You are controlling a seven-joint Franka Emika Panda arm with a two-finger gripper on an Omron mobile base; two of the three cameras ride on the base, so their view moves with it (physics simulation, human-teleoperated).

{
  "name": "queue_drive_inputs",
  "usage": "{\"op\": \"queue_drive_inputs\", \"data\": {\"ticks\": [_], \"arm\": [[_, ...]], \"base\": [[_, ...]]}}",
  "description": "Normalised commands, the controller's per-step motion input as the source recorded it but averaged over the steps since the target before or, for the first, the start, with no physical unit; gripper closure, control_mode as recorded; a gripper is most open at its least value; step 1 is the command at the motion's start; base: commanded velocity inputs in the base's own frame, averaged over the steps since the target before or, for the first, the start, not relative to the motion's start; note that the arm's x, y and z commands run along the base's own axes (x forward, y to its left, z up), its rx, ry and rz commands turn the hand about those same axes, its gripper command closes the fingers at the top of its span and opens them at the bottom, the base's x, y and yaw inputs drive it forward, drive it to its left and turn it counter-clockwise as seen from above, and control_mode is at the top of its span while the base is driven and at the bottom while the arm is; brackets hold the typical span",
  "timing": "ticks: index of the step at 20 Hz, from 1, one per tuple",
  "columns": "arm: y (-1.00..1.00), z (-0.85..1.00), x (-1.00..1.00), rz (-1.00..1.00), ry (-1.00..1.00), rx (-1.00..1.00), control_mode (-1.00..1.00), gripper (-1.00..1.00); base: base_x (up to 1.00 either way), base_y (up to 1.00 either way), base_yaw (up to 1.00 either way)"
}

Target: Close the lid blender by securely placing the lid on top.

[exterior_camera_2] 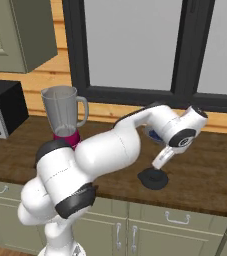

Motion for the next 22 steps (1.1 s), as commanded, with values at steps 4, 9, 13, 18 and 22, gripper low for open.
{"op": "queue_drive_inputs", "data": {"ticks": [4,9,13,18,22], "arm": [[0.01,-0.38,0.0,0.21,0.0,0.01,-1.0,-1.0],[0.02,-0.32,0.0,0.19,0.0,0.03,-1.0,-1.0],[0.04,-0.26,0.04,0.14,0.0,0.02,-1.0,-1.0],[0.15,-0.31,0.0,0.09,-0.03,0.0,-1.0,-1.0],[0.47,-0.22,0.01,0.03,-0.06,0.0,-1.0,-1.0]], "base": [[0.0,0.0,0.0],[0.0,0.0,0.0],[0.0,0.0,0.0],[0.0,0.0,0.0],[0.0,0.0,0.0]]}}
